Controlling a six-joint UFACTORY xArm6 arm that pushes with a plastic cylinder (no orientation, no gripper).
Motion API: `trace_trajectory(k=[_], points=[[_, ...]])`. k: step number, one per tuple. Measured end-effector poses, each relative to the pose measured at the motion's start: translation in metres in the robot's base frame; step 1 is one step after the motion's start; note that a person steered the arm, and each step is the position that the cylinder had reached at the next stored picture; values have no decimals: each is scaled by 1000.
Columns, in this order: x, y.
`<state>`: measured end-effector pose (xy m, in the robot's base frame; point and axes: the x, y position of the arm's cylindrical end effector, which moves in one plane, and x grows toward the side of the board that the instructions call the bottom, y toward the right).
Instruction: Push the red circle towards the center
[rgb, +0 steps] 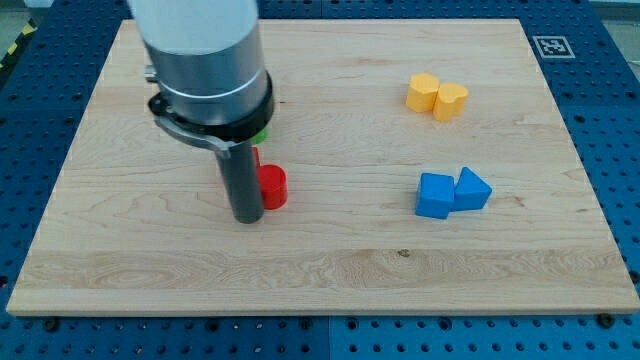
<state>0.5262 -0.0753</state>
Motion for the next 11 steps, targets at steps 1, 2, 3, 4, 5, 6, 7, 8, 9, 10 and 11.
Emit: trace_trajectory(k=[1,2,3,4,5,6,7,8,9,10,11], points=[[0,10],[0,3],[-12,-12],[-17,-16],[-17,-14],[-17,4],[-17,26],[-17,49],[-17,59],[-21,57],[-34,44]])
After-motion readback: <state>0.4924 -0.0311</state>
